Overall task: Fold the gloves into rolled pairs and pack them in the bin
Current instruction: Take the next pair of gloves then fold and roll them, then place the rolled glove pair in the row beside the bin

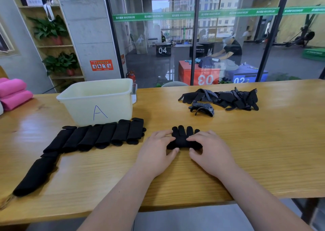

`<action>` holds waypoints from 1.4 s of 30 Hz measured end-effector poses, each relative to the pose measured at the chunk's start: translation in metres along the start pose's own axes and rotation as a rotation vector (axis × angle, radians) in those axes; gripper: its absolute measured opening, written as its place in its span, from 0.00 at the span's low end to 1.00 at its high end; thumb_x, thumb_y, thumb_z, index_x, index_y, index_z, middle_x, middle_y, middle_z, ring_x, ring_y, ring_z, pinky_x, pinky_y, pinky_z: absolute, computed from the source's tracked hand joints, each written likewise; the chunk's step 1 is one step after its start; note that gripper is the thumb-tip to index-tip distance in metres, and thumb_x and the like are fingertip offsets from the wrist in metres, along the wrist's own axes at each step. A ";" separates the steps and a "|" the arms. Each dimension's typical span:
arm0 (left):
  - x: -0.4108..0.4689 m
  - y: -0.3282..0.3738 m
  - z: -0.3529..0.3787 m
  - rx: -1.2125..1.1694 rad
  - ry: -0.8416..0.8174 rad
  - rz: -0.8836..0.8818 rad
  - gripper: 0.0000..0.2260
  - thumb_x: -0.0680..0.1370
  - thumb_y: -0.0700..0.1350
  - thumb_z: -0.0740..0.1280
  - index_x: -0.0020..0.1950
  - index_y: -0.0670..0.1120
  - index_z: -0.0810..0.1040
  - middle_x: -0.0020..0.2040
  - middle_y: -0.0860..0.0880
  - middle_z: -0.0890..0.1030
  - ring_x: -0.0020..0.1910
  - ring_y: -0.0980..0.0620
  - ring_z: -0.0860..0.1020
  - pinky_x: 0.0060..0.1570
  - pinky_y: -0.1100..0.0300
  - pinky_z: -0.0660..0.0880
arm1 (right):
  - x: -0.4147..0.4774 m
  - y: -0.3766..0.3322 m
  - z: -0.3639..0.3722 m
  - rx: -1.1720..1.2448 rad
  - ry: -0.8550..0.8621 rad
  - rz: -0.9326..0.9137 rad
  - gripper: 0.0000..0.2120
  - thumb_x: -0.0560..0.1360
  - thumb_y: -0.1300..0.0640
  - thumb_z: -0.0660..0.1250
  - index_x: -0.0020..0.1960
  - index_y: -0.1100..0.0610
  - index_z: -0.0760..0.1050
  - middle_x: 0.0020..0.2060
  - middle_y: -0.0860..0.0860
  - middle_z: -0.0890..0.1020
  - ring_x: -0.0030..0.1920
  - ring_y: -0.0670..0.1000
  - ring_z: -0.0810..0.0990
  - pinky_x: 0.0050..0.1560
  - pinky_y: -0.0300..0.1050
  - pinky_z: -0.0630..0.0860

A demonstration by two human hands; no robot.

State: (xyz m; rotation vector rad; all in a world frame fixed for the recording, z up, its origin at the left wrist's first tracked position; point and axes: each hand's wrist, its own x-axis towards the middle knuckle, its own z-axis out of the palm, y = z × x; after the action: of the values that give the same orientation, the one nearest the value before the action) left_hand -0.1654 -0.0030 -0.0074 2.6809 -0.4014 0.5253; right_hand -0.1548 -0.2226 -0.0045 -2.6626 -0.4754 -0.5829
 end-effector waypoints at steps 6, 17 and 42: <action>-0.004 0.002 -0.006 -0.062 0.043 0.001 0.16 0.83 0.52 0.68 0.72 0.56 0.79 0.66 0.60 0.79 0.68 0.59 0.71 0.67 0.57 0.73 | -0.003 0.001 -0.004 0.153 -0.009 0.025 0.19 0.81 0.50 0.69 0.70 0.37 0.76 0.57 0.35 0.80 0.57 0.40 0.75 0.55 0.38 0.76; -0.005 -0.001 -0.011 -0.294 0.078 -0.149 0.14 0.84 0.57 0.65 0.70 0.61 0.78 0.62 0.64 0.79 0.63 0.63 0.75 0.59 0.66 0.71 | -0.001 0.006 -0.006 0.304 0.043 0.179 0.14 0.79 0.36 0.68 0.63 0.35 0.78 0.48 0.35 0.81 0.50 0.39 0.74 0.47 0.37 0.70; -0.007 0.003 0.003 0.114 -0.005 0.103 0.22 0.85 0.61 0.57 0.78 0.57 0.73 0.71 0.60 0.72 0.69 0.56 0.71 0.71 0.55 0.68 | 0.000 0.003 0.003 0.091 0.009 -0.046 0.12 0.83 0.44 0.65 0.62 0.39 0.83 0.58 0.34 0.81 0.60 0.41 0.76 0.57 0.41 0.75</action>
State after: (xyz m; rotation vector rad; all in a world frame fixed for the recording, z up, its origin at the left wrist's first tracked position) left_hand -0.1717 -0.0059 -0.0113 2.7820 -0.5288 0.5885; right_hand -0.1520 -0.2239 -0.0081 -2.5675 -0.5487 -0.5730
